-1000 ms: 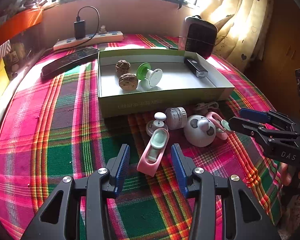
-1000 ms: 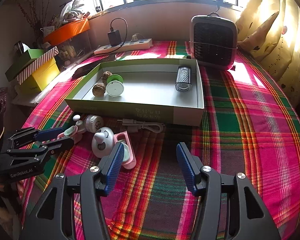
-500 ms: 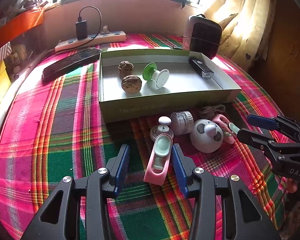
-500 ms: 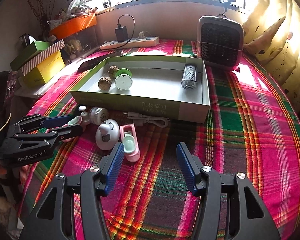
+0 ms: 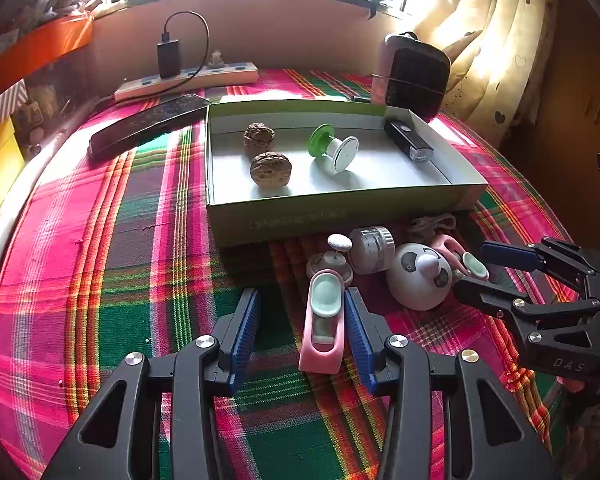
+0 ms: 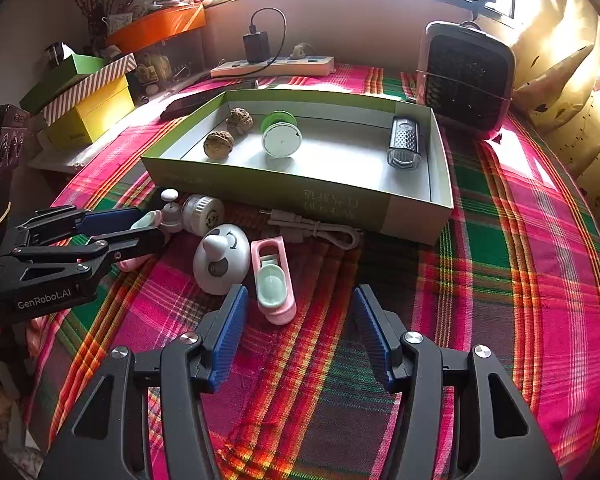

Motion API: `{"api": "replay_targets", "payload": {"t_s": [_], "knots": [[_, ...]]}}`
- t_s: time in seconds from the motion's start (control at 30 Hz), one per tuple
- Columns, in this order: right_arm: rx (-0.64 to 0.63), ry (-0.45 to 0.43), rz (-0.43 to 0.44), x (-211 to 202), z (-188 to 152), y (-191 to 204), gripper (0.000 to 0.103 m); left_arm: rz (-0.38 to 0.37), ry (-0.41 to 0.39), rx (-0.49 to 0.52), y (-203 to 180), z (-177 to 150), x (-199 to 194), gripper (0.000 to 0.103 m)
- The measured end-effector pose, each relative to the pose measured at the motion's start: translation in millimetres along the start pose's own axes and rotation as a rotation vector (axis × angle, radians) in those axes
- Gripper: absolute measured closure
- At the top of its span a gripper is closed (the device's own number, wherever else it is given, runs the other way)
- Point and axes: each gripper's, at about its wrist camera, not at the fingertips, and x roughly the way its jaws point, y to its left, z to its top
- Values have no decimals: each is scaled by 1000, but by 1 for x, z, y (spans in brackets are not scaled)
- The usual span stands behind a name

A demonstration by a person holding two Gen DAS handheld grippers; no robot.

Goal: Organize objects
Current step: 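Withdraw both grippers from the box toward the items on the cloth, then close the right gripper on a pink clip while the left gripper closes on another pink clip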

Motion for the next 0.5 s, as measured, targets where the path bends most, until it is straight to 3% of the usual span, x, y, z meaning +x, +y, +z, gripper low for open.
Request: {"api": "replay_targets", "payload": {"t_s": [0.5], "knots": [[-38,13,-37,9,8,4,48,22,5,37,-4,3,4,61]]}}
